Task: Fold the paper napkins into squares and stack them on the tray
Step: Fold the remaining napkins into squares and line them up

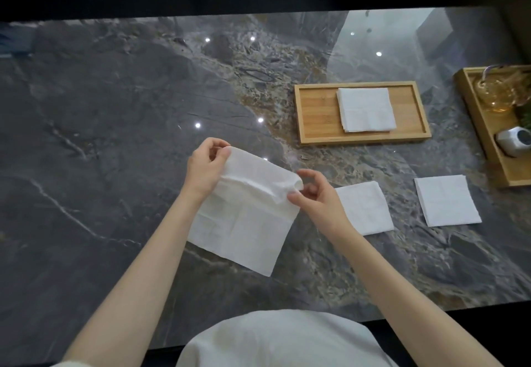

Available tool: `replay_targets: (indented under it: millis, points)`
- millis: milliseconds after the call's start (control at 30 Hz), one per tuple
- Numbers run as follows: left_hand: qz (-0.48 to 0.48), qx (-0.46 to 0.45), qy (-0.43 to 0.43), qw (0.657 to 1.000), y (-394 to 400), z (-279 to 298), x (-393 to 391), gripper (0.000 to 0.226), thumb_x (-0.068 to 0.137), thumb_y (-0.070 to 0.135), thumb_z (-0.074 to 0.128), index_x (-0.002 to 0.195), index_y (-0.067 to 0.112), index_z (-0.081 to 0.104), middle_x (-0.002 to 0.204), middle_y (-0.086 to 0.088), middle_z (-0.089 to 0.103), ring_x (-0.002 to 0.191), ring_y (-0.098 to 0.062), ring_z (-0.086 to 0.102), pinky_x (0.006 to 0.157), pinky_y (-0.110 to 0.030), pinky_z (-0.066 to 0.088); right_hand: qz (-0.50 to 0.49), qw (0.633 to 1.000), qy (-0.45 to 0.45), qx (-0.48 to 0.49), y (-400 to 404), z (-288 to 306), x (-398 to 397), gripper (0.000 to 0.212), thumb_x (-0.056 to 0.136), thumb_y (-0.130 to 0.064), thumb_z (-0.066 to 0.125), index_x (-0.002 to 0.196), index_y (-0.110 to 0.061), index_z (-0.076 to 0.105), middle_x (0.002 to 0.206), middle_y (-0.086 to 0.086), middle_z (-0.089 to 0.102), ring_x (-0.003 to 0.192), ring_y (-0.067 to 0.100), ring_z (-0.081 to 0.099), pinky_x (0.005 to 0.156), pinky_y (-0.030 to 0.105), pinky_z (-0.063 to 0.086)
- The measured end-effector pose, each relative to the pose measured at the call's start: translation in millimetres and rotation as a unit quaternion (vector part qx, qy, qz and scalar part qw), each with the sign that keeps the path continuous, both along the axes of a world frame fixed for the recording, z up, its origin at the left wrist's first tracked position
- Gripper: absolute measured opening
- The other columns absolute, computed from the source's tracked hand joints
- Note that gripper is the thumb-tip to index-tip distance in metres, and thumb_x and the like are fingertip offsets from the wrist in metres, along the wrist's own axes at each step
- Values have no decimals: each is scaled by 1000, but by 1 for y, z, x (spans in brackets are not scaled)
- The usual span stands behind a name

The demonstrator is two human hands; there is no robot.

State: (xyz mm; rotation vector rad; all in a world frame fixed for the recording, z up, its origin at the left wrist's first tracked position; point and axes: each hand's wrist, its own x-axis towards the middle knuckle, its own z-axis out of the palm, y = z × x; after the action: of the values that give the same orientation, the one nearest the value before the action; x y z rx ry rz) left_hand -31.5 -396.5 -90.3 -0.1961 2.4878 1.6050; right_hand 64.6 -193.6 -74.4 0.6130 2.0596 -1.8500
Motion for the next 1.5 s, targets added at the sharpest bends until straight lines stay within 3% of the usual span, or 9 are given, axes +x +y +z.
replay_targets:
  millis: [100, 267, 467, 533, 633, 833, 1000, 1300, 1500]
  points:
    - [2, 35, -21, 999, -14, 6, 3, 5, 88, 16, 55, 87, 21, 56, 83, 1, 60, 80, -15, 55, 71, -26, 44, -36, 999, -2, -36, -2, 9, -16, 41, 80, -6, 69, 119, -14, 56, 83, 9, 59, 81, 17, 59, 84, 33, 50]
    - [-42, 78, -16, 996, -31, 44, 12, 13, 84, 15, 61, 98, 15, 62, 80, -1, 63, 69, -6, 56, 60, -11, 47, -9, 993, 12, -119, 6, 42, -34, 7, 80, 0, 66, 86, -5, 66, 79, 5, 68, 71, 15, 65, 69, 24, 54]
    - [-74, 92, -12, 993, -45, 93, 34, 10, 74, 8, 68, 76, 18, 70, 65, 15, 71, 62, 2, 60, 59, -8, 48, 92, 981, 44, -165, 26, 83, -34, 17, 71, -4, 67, 86, -10, 65, 78, -1, 70, 74, 16, 66, 61, 25, 55]
    - [-87, 113, -22, 990, -52, 106, 39, 4, 68, 20, 72, 71, 23, 73, 66, 13, 72, 63, 1, 62, 59, -8, 48, 126, 974, 54, -182, 30, 93, -32, 21, 70, -4, 65, 88, -13, 62, 78, -3, 70, 73, 13, 65, 58, 23, 55]
    - [-116, 121, -12, 986, -60, 123, 47, 36, 51, 55, 77, 72, 26, 73, 68, 12, 72, 64, 0, 62, 59, -9, 47, 195, 964, 58, -173, 32, 104, -29, 32, 70, -1, 66, 98, -17, 64, 82, -3, 69, 75, 12, 65, 57, 22, 54]
    - [-128, 103, 5, 986, -61, 148, 55, 43, 47, 59, 76, 71, 23, 72, 68, 10, 71, 63, -2, 63, 55, -9, 48, 286, 946, 44, -148, 30, 118, -24, 22, 70, -4, 68, 80, -24, 70, 75, -6, 67, 70, 11, 64, 54, 21, 53]
    - [-108, 25, -8, 994, -59, 128, 40, 2, 72, 17, 71, 72, 19, 71, 67, 12, 70, 63, 0, 61, 57, -8, 46, 257, 962, 22, -88, 26, 101, -32, 6, 81, -4, 68, 84, -8, 64, 75, 0, 67, 71, 15, 65, 58, 27, 55]
    - [-101, -21, -61, 993, -53, 52, 16, 17, 76, 5, 70, 72, 21, 70, 60, 20, 69, 63, 4, 59, 64, -6, 45, 202, 968, 46, 143, 15, 37, -46, 4, 85, -11, 62, 83, -9, 64, 78, 3, 63, 73, 14, 56, 72, 29, 44]
    - [-103, -58, -77, 990, -51, 29, 23, 8, 76, 10, 70, 78, 18, 71, 81, -4, 72, 80, -17, 64, 77, -23, 49, 160, 967, 53, 193, 10, 19, -40, 6, 87, -15, 61, 86, -11, 66, 69, -11, 58, 66, 1, 51, 65, 18, 40]
